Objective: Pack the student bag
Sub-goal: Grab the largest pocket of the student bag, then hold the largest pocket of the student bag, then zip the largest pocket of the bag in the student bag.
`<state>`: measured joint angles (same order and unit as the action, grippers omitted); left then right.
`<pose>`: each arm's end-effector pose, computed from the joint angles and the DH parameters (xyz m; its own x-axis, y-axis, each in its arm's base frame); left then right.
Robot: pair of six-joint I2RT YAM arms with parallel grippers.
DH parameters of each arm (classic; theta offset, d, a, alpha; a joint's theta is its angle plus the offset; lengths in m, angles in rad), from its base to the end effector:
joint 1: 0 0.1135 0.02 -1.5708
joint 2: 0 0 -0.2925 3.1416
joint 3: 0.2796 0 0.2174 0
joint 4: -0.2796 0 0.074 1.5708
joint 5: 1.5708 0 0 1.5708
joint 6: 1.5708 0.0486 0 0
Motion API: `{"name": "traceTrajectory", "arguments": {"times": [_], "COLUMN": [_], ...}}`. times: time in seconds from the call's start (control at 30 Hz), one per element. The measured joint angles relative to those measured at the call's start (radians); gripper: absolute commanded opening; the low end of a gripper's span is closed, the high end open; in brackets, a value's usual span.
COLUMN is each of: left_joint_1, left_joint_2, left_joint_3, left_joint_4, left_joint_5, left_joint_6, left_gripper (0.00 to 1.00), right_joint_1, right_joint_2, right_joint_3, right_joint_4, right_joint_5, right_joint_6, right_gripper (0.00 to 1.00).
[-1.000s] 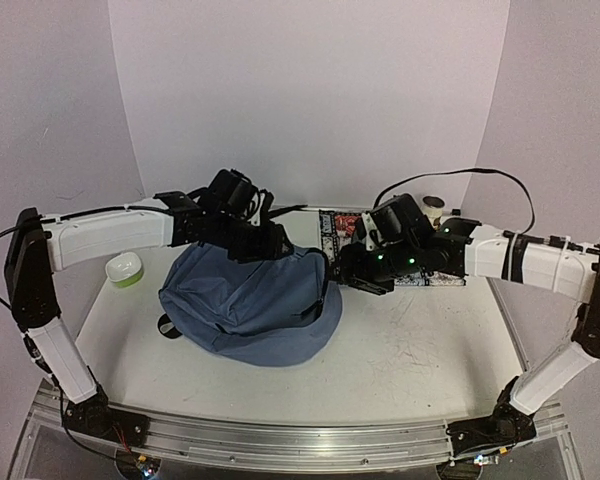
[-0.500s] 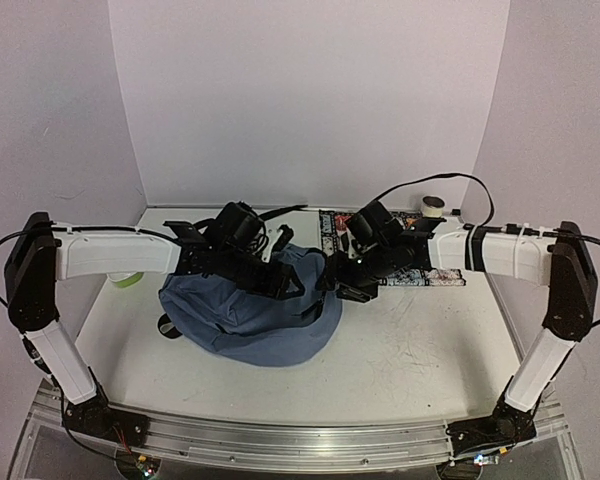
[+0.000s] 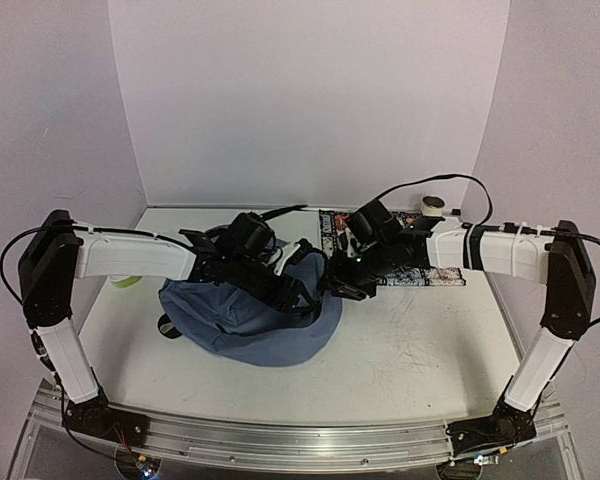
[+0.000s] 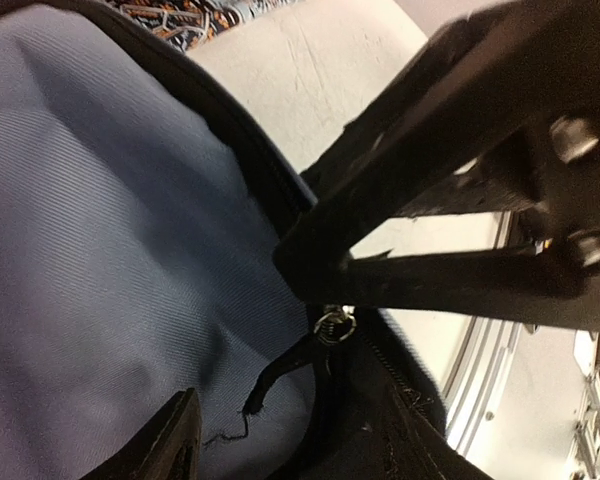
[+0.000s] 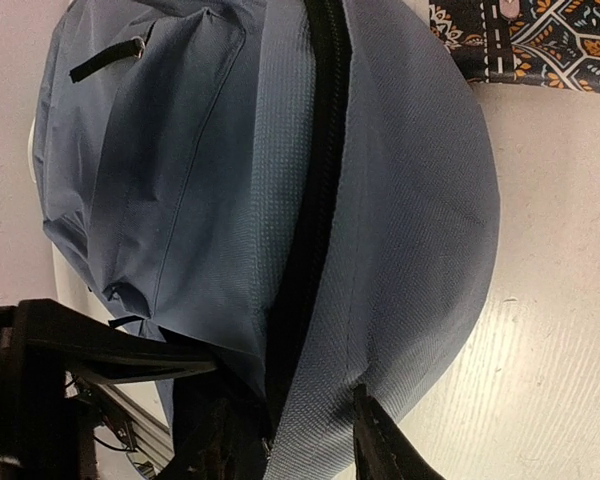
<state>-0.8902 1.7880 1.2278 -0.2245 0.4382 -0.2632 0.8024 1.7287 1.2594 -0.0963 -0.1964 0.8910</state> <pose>0.2202 -0.3048 0.2555 -0.6616 0.4427 -0.6052 0.7463 0.4677 -0.4736 0.2588 0.2814 0.2962 -0.8716 0.1957 -0.4494 -0.2256 0.6537 0.7223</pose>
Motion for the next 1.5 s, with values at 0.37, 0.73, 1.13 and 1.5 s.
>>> {"name": "traceTrajectory", "arguments": {"times": [0.37, 0.73, 1.13, 1.5], "left_joint_1": [0.0, 0.0, 0.0, -0.021], "left_joint_2": [0.052, 0.123, -0.009, -0.163], "left_joint_3": [0.006, 0.03, -0.026, -0.158], "left_joint_4": [0.005, 0.015, -0.034, -0.064], "left_joint_5": [0.08, 0.099, 0.077, 0.056], "left_joint_6": [0.109, 0.149, 0.134, 0.046], "left_gripper": [0.52, 0.01, 0.0, 0.0], "right_joint_1": [-0.002, -0.007, -0.049, -0.1], "right_joint_2": [0.002, 0.007, 0.007, 0.003], "right_joint_3": [0.0, 0.0, 0.0, 0.0], "right_joint_4": [0.011, 0.022, 0.022, 0.032], "right_joint_5": [-0.015, -0.04, -0.061, -0.086], "right_joint_6": [0.0, -0.002, -0.017, -0.029], "right_gripper": [0.27, 0.16, 0.0, 0.0]}}
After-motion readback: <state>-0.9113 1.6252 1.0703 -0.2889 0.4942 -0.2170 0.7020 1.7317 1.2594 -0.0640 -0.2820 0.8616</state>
